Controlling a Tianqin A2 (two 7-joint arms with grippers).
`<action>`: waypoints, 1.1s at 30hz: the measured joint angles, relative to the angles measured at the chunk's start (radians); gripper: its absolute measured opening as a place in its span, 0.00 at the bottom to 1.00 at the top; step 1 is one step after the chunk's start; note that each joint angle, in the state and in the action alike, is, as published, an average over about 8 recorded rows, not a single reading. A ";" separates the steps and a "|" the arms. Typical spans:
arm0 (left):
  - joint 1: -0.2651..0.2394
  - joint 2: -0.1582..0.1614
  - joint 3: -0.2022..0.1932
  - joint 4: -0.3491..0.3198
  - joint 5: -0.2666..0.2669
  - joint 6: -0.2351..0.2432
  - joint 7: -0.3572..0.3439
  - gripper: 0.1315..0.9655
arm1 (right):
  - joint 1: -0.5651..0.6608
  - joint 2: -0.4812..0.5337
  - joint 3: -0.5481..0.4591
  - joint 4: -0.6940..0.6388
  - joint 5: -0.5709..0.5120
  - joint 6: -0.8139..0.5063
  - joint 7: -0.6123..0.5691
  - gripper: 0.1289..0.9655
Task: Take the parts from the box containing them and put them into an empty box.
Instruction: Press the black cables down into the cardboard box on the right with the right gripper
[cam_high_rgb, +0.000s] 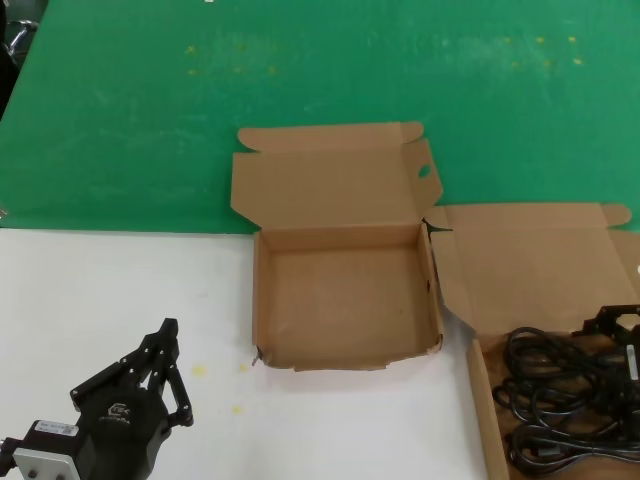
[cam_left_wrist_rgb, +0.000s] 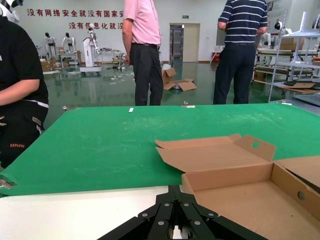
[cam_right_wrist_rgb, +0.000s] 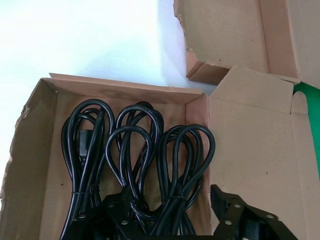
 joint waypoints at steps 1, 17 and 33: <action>0.000 0.000 0.000 0.000 0.000 0.000 0.000 0.00 | 0.000 0.000 0.000 -0.001 0.000 0.001 -0.001 0.62; 0.000 0.000 0.000 0.000 0.000 0.000 0.000 0.00 | -0.012 -0.016 0.004 -0.060 0.022 0.043 -0.055 0.23; 0.000 0.000 0.000 0.000 0.000 0.000 0.000 0.00 | -0.018 -0.010 0.010 -0.063 0.036 0.057 -0.067 0.08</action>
